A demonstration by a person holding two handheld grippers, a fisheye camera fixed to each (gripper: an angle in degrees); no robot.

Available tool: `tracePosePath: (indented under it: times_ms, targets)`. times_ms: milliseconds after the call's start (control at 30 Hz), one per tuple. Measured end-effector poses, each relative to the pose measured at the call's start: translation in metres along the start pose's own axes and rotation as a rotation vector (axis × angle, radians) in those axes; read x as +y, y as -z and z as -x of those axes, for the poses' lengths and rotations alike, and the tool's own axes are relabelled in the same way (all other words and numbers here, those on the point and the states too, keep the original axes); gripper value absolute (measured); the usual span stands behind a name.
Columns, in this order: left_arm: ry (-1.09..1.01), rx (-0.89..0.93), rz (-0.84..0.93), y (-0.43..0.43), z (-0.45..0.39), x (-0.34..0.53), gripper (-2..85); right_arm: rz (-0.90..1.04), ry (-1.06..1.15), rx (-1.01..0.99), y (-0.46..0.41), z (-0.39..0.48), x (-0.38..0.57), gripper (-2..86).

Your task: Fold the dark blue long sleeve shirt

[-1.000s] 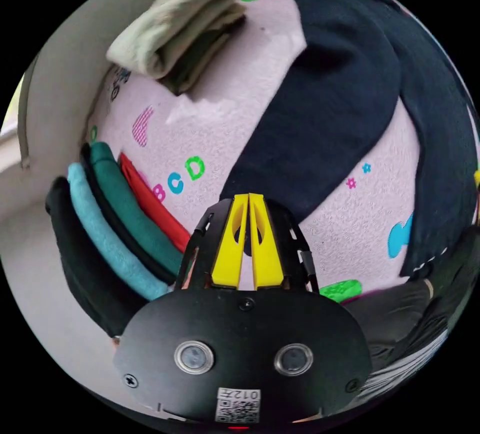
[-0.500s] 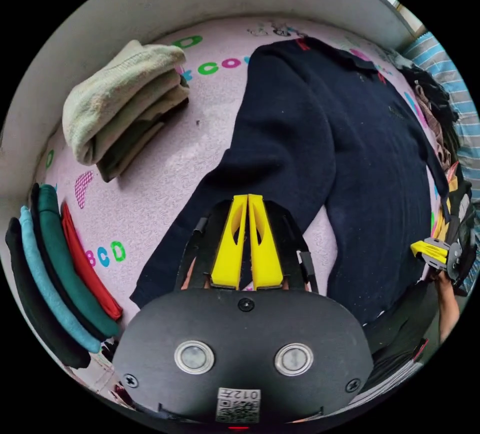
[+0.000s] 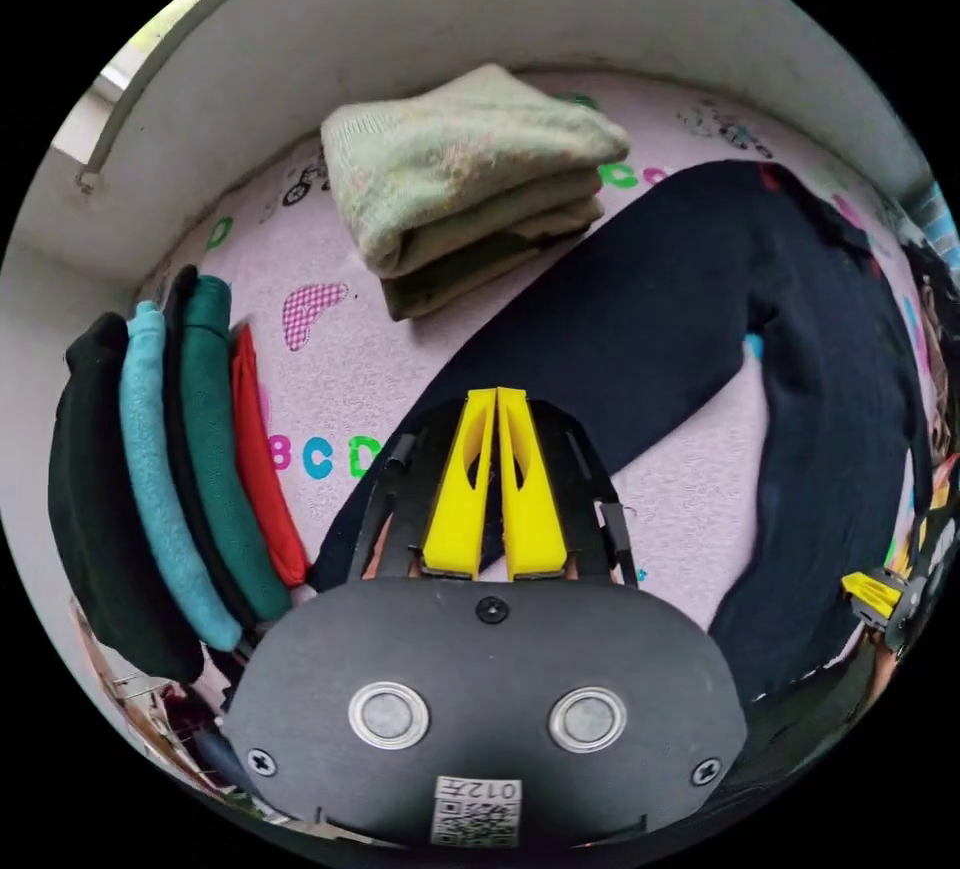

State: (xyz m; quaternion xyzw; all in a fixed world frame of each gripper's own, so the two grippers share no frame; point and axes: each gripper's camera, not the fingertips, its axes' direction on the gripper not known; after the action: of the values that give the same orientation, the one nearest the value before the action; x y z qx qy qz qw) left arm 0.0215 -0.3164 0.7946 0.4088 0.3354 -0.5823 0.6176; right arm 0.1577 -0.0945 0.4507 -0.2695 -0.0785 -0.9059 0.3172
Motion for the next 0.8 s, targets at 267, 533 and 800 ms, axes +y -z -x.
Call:
tracePosePath:
  times_ms: [267, 533, 800]
  targets:
    - [-0.487, 0.193, -0.028, 0.051, -0.130, 0.077, 0.1, -0.208, -0.190, -0.016, 0.018, -0.002, 0.032, -0.9]
    - [-0.625, 0.198, 0.149, 0.021, -0.187, 0.112, 0.2, -0.095, -0.337, 0.105, 0.001, -0.051, 0.068, -0.9]
    - [-0.669, 0.243, 0.196, 0.021, -0.166, 0.121, 0.0, -0.008, -0.132, 0.208, -0.005, -0.047, 0.045, -0.9]
